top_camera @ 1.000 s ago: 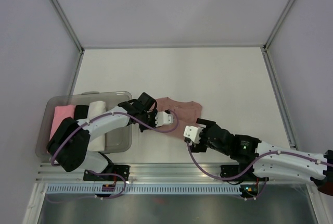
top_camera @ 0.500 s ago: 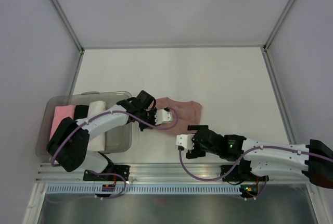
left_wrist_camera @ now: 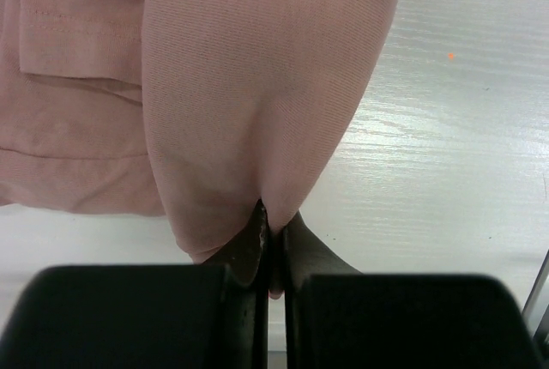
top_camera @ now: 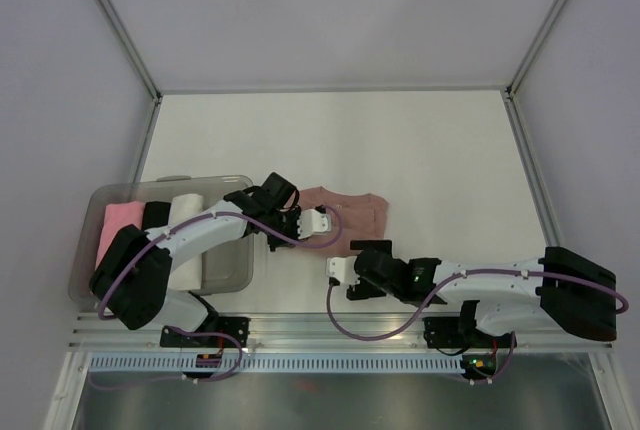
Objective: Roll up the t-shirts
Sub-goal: Roll the tshirt
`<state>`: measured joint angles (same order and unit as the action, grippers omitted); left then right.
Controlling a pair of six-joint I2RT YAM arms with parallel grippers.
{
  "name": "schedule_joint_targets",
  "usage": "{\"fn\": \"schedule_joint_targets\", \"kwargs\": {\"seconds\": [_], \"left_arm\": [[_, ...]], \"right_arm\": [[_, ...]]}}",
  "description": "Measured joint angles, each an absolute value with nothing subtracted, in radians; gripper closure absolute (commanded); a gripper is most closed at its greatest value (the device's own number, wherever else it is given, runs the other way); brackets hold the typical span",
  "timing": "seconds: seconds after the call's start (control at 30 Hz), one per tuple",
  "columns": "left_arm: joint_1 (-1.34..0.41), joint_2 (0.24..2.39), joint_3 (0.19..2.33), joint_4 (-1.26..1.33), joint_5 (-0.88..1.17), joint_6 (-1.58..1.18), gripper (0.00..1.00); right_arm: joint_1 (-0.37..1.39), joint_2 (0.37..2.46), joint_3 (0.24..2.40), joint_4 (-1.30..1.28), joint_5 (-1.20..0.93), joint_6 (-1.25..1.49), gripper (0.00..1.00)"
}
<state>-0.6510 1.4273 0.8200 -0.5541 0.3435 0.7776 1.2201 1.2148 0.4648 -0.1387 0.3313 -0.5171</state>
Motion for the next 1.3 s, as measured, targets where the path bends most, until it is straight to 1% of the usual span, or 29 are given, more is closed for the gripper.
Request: {"fn": "schedule_joint_targets", "kwargs": {"seconds": [0.07,0.1,0.2,0.23,0.27,0.33,0.47,0.5,0.53,0.6,0.73,0.87,0.93,1.1,1.17,1.3], "left_arm": [[-0.650,1.427,0.820,-0.555,0.346,0.778,0.98],[-0.649,1.427,0.820,-0.556,0.348,0.778,0.98],[-0.645,1.427,0.825,-0.568,0.363,0.778,0.98],[-0.643,1.427,0.827,-0.574,0.371,0.779,0.98],[-0.642,1.427,0.830,-0.583,0.380,0.780,0.98],[-0.635,1.427,0.839,-0.611,0.403,0.786,0.98],[-0.623,1.427,0.869,-0.694,0.464,0.804,0.98],[-0.619,1.427,0.880,-0.722,0.481,0.811,0.98],[-0.615,1.427,0.893,-0.757,0.503,0.822,0.98],[-0.603,1.428,0.924,-0.826,0.543,0.844,0.98],[-0.582,1.434,0.974,-0.934,0.612,0.888,0.98],[-0.566,1.476,1.008,-1.003,0.661,0.908,0.97],[-0.544,1.513,1.023,-1.028,0.680,0.911,0.93],[-0.488,1.632,1.084,-1.051,0.698,0.913,0.89],[-0.463,1.681,1.121,-1.051,0.709,0.913,0.85],[-0.428,1.743,1.171,-1.050,0.704,0.913,0.64]], "right_arm": [[1.220,1.245,0.476,-0.120,0.342,-0.511,0.37],[1.218,1.255,0.477,-0.116,0.340,-0.509,0.63],[1.192,1.281,0.479,-0.123,0.326,-0.514,0.85],[1.179,1.277,0.484,-0.131,0.313,-0.519,0.88],[1.164,1.270,0.492,-0.144,0.294,-0.523,0.92],[1.126,1.244,0.507,-0.178,0.236,-0.534,0.94],[1.019,1.172,0.551,-0.297,0.021,-0.581,0.95],[0.993,1.157,0.567,-0.334,-0.035,-0.600,0.96],[0.967,1.143,0.585,-0.377,-0.094,-0.618,1.00],[0.915,1.130,0.623,-0.458,-0.213,-0.657,1.00],[0.805,1.147,0.692,-0.590,-0.418,-0.720,1.00],[0.730,1.215,0.744,-0.671,-0.558,-0.741,1.00],[0.691,1.264,0.772,-0.689,-0.613,-0.739,1.00],[0.562,1.417,0.831,-0.684,-0.720,-0.711,0.99],[0.519,1.475,0.853,-0.685,-0.748,-0.701,0.99],[0.452,1.573,0.897,-0.682,-0.793,-0.680,0.99]]}}
